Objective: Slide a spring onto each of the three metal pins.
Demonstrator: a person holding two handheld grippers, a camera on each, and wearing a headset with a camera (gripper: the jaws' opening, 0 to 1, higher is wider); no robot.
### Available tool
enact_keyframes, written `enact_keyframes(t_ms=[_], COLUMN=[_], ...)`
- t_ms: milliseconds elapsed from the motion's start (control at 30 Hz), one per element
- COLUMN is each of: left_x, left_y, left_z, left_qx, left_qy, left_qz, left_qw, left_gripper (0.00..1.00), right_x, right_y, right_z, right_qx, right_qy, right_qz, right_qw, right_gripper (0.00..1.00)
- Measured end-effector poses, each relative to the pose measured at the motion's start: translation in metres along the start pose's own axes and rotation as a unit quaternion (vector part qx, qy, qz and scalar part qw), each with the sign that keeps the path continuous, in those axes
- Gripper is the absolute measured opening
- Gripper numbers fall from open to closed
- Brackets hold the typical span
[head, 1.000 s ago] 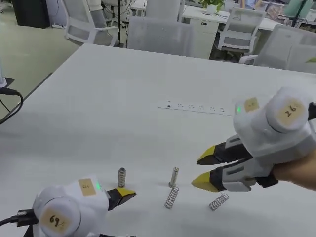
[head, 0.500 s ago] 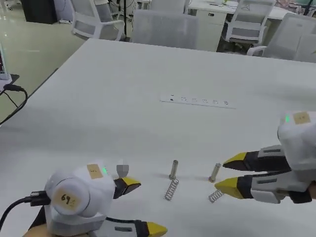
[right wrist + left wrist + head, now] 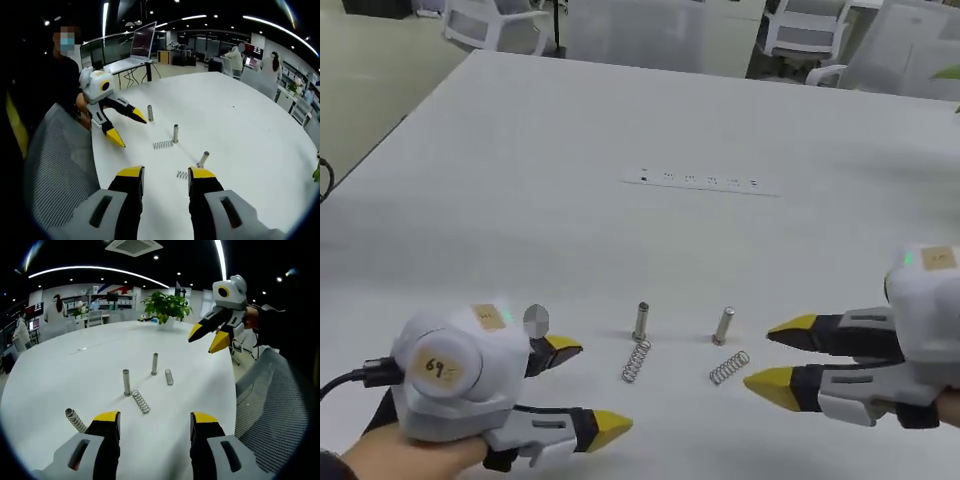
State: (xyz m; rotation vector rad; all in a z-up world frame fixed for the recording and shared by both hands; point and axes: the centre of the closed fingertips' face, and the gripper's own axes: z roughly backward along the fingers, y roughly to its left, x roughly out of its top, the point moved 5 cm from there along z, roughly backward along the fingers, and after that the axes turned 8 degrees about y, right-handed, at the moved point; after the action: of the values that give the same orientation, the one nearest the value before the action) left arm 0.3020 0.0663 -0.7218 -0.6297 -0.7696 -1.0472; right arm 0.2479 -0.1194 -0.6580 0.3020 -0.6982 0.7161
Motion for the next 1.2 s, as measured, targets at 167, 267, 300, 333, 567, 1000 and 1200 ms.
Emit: enact_keyframes(t_ms=[167,267,300,333,567,1000,1200], left_x=[0.003,0.004,0.004,0.004,0.001,0.002,0.001], left_y=[0.002,0.005,0.004,0.004,0.004,0.013,0.016], left_z=[-0.009,-0.016,-0.018,-0.021,-0.035,-0.061,-0.065], left_qx=[0.011,0.022,0.023,0.025,0.039,0.052,0.060], left_qy=[0.007,0.010,0.010,0.014,0.031,0.031,0.034], left_qz=[-0.010,-0.006,-0.006,-0.012,-0.034,-0.021,-0.017], left_qw=[0.9999,0.9997,0.9997,0.9995,0.9982,0.9980,0.9975], left_gripper=[0.48,0.48,0.47,0.45,0.37,0.27,0.21], right_x=[-0.009,-0.009,-0.009,-0.008,-0.006,-0.014,-0.016], right_y=[-0.006,-0.009,-0.010,-0.011,-0.017,-0.023,-0.025], right_z=[-0.001,-0.002,-0.002,-0.003,-0.010,-0.010,-0.009], right_qx=[-0.003,-0.003,-0.002,-0.002,0.000,0.000,-0.001], right_qy=[-0.002,-0.006,-0.007,-0.011,-0.021,-0.012,-0.007], right_qz=[-0.001,0.000,0.001,0.002,0.002,-0.003,-0.004], right_qw=[1.0000,1.0000,1.0000,0.9999,0.9998,0.9999,1.0000], right_gripper=[0.34,0.34,0.34,0.34,0.35,0.34,0.34])
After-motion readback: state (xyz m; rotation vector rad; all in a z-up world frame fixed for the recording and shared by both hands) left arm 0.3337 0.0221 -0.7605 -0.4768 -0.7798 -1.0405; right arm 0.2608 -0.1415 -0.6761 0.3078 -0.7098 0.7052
